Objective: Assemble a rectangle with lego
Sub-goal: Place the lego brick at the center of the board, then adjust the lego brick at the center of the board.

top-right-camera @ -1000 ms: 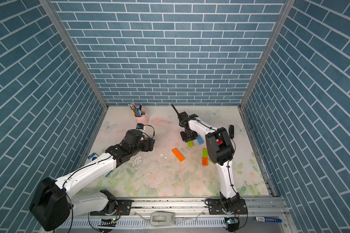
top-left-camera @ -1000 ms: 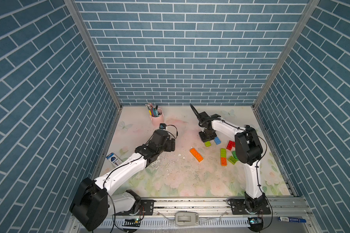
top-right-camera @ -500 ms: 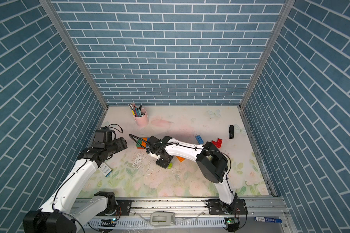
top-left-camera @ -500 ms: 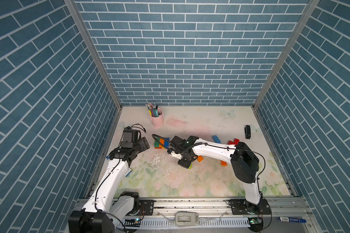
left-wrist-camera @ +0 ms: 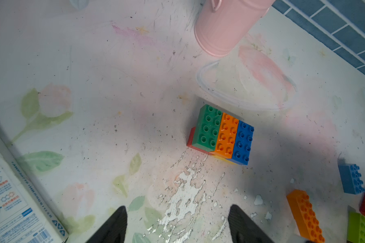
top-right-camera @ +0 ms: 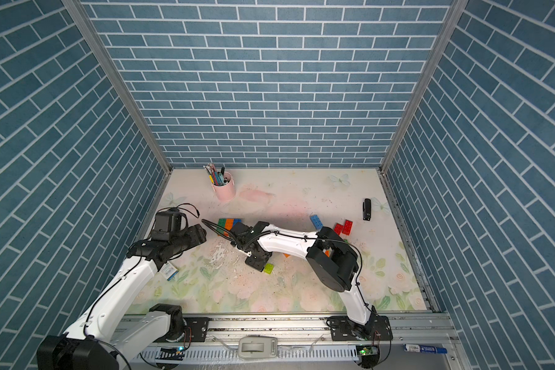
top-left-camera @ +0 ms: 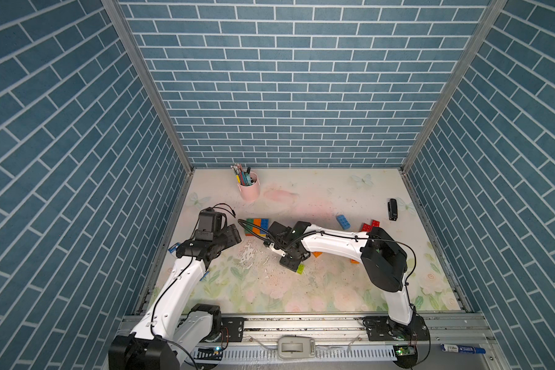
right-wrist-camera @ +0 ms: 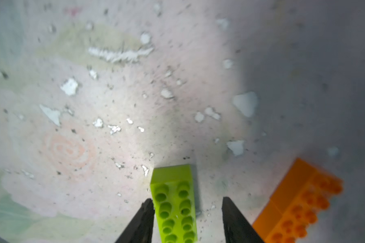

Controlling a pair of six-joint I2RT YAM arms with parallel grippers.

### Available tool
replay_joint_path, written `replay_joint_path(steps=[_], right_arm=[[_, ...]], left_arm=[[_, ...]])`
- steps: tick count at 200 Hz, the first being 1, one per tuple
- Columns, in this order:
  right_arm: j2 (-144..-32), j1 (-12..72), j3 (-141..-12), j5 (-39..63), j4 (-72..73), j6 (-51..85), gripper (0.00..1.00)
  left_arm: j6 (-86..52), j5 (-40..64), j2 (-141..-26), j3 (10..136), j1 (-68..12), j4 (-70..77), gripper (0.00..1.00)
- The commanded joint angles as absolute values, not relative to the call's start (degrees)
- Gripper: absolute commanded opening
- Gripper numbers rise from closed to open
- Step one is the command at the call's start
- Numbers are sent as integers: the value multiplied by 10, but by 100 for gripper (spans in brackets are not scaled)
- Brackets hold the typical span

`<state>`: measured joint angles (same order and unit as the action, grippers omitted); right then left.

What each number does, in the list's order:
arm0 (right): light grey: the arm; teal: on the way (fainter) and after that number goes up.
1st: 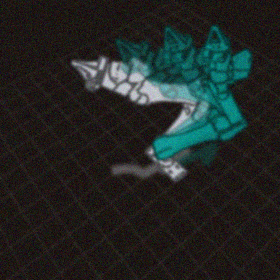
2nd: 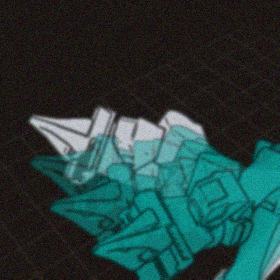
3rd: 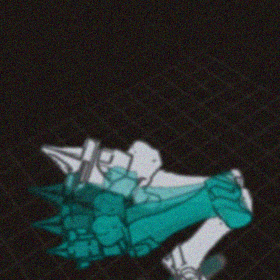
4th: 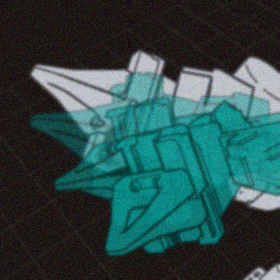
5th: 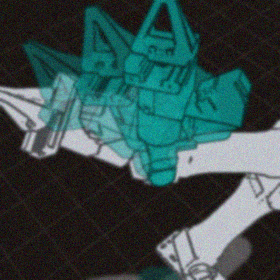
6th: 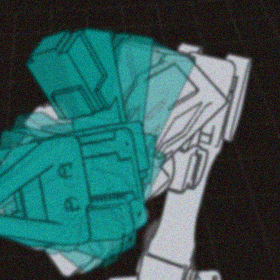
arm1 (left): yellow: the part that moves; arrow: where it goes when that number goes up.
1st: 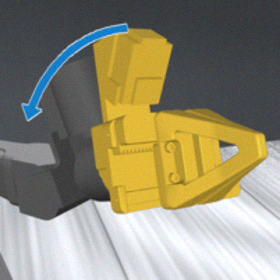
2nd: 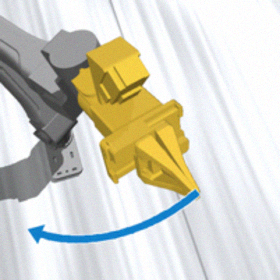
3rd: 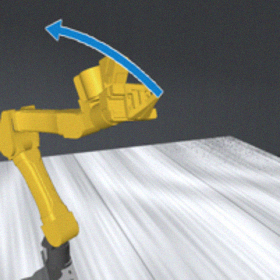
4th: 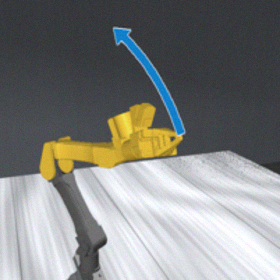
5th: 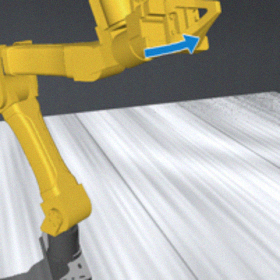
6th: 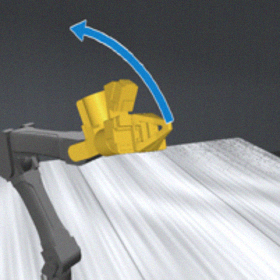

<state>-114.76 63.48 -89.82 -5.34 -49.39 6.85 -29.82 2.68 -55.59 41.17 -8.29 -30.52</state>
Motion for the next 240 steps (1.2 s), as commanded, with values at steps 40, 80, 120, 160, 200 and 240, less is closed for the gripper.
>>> replay_joint_path(steps=[40,80,120,160,200,240], right_arm=[[-1030,631,-826,-83,-531,634,56],[-1048,623,-807,-51,-484,721,67],[-1060,624,-777,-41,-443,803,82],[-1109,624,-794,-17,-415,822,83],[-1136,623,-800,-8,-426,854,81],[-1154,621,-821,-10,-428,838,70]], left_arm=[[-321,-11,-554,358,-149,-237,79],[-318,4,-559,343,-160,-210,79],[-317,25,-560,336,-159,-190,79],[-317,43,-567,335,-164,-177,79],[-314,39,-557,332,-175,-182,79],[-313,35,-551,330,-178,-185,79]])
